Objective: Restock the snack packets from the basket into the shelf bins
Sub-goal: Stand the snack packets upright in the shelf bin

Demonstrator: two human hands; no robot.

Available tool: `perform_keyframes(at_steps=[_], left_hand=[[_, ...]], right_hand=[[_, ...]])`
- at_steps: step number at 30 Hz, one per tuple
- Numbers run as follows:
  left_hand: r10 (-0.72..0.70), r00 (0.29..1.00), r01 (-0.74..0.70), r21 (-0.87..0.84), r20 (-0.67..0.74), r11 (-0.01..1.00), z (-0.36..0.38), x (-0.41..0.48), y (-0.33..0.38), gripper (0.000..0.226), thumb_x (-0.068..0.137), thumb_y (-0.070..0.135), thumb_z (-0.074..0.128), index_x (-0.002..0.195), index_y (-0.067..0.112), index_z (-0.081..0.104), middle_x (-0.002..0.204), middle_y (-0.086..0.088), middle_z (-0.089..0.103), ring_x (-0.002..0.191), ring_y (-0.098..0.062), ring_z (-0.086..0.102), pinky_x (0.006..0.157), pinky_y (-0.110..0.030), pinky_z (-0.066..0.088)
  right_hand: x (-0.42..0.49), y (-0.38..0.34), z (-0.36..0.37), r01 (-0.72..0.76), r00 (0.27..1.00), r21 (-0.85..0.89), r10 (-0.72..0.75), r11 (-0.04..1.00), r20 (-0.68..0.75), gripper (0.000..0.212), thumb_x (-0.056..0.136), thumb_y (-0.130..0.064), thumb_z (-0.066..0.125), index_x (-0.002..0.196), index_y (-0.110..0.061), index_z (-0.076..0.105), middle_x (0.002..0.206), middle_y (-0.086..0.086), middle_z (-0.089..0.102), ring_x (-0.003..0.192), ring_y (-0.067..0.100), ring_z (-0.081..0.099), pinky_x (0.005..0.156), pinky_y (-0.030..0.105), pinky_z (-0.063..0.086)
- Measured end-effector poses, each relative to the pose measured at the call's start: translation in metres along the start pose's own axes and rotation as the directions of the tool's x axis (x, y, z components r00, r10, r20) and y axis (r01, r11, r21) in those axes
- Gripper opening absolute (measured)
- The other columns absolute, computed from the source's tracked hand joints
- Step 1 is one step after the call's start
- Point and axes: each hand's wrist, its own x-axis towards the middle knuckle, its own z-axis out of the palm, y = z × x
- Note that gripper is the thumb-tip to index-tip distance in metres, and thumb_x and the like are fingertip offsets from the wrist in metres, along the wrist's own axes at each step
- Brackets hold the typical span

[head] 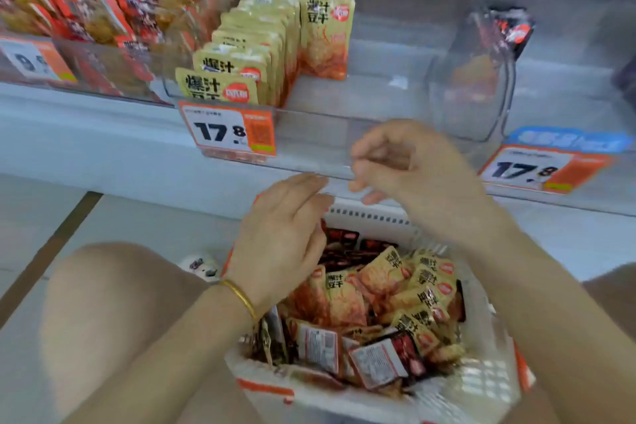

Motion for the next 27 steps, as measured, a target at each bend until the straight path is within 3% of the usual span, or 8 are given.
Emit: perform_keyframes(at_steps=[5, 8, 12, 15, 18, 22, 25, 27], left_hand=[[-0.143, 0.923, 0.143, 0.028, 0.357, 0.989, 0.039, -0.008, -0.021, 0.045, 0.076, 0.021, 0.035, 0.097, 0.003, 0.069, 0.106, -0.015, 0.067, 0.101, -0.034, 0.061, 0.086, -0.046, 0.052], [-0.221, 0.852, 0.228, 0.043, 0.474, 0.973, 0.058, -0.011, -0.027, 0.037, 0.087, 0.015, 0.041, 0.115, 0.006, 0.063, 0.12, -0.013, 0.06, 0.116, -0.031, 0.049, 0.103, -0.04, 0.038], [-0.227, 0.806, 0.27, 0.001, 0.546, 0.963, 0.077, -0.014, -0.034, 0.033, 0.089, 0.015, 0.046, 0.118, 0.01, 0.061, 0.119, -0.009, 0.06, 0.113, -0.027, 0.049, 0.098, -0.043, 0.04], [-0.247, 0.789, 0.299, 0.0, 0.562, 0.954, 0.078, -0.014, -0.035, 0.033, 0.089, 0.015, 0.045, 0.118, 0.009, 0.061, 0.117, -0.008, 0.059, 0.113, -0.026, 0.049, 0.096, -0.043, 0.042], [-0.27, 0.756, 0.316, 0.028, 0.596, 0.948, 0.074, -0.013, -0.029, 0.029, 0.091, 0.014, 0.045, 0.112, 0.006, 0.063, 0.114, -0.01, 0.058, 0.11, -0.026, 0.05, 0.095, -0.042, 0.042], [-0.365, 0.663, 0.441, 0.052, 0.654, 0.896, 0.075, -0.016, -0.027, 0.022, 0.091, 0.015, 0.042, 0.079, 0.006, 0.059, 0.085, -0.013, 0.062, 0.081, -0.026, 0.058, 0.075, -0.04, 0.049], [-0.496, 0.486, 0.621, 0.114, 0.72, 0.776, 0.076, -0.02, -0.025, 0.034, 0.096, 0.023, 0.04, 0.065, 0.011, 0.047, 0.062, -0.003, 0.051, 0.062, -0.021, 0.058, 0.06, -0.031, 0.046], [-0.554, 0.304, 0.805, 0.102, 0.776, 0.584, 0.081, -0.024, -0.024, 0.037, 0.098, 0.032, 0.038, 0.069, 0.01, 0.043, 0.067, -0.007, 0.057, 0.072, -0.029, 0.068, 0.071, -0.036, 0.055]], right_hand=[[-0.018, 0.113, 0.039, -0.24, 0.954, -0.284, 0.279, 0.928, 0.107, 0.017, 0.091, -0.005, 0.054, 0.084, -0.019, 0.059, 0.084, 0.005, 0.062, 0.062, 0.01, 0.061, 0.057, 0.024, 0.052], [-0.024, 0.194, 0.076, -0.172, 0.818, -0.633, 0.468, 0.755, 0.336, 0.016, 0.09, -0.019, 0.058, 0.093, -0.007, 0.067, 0.091, 0.007, 0.065, 0.076, 0.015, 0.056, 0.068, 0.026, 0.043], [-0.05, 0.251, 0.114, -0.045, 0.673, -0.782, 0.598, 0.621, 0.436, 0.029, 0.088, -0.03, 0.061, 0.093, -0.003, 0.066, 0.09, 0.012, 0.066, 0.085, 0.027, 0.062, 0.072, 0.037, 0.052], [-0.05, 0.259, 0.121, -0.011, 0.709, -0.831, 0.59, 0.556, 0.385, 0.011, 0.089, -0.01, 0.056, 0.098, -0.007, 0.061, 0.098, 0.01, 0.064, 0.092, 0.027, 0.062, 0.072, 0.036, 0.054], [-0.044, 0.265, 0.115, -0.039, 0.668, -0.805, 0.614, 0.592, 0.419, 0.019, 0.089, -0.005, 0.054, 0.103, -0.006, 0.066, 0.106, 0.01, 0.065, 0.096, 0.026, 0.061, 0.077, 0.036, 0.054], [-0.041, 0.261, 0.095, -0.088, 0.692, -0.767, 0.593, 0.635, 0.412, 0.023, 0.088, -0.006, 0.051, 0.094, -0.005, 0.072, 0.104, 0.008, 0.07, 0.085, 0.019, 0.064, 0.075, 0.034, 0.057], [-0.03, 0.231, 0.071, -0.159, 0.795, -0.765, 0.541, 0.624, 0.276, 0.021, 0.087, -0.012, 0.052, 0.085, -0.003, 0.071, 0.095, 0.008, 0.072, 0.06, 0.011, 0.056, 0.052, 0.027, 0.049], [-0.025, 0.203, 0.053, -0.144, 0.879, -0.759, 0.435, 0.635, 0.197, 0.019, 0.088, -0.013, 0.053, 0.084, -0.004, 0.069, 0.091, 0.006, 0.071, 0.062, 0.014, 0.056, 0.053, 0.028, 0.047]])
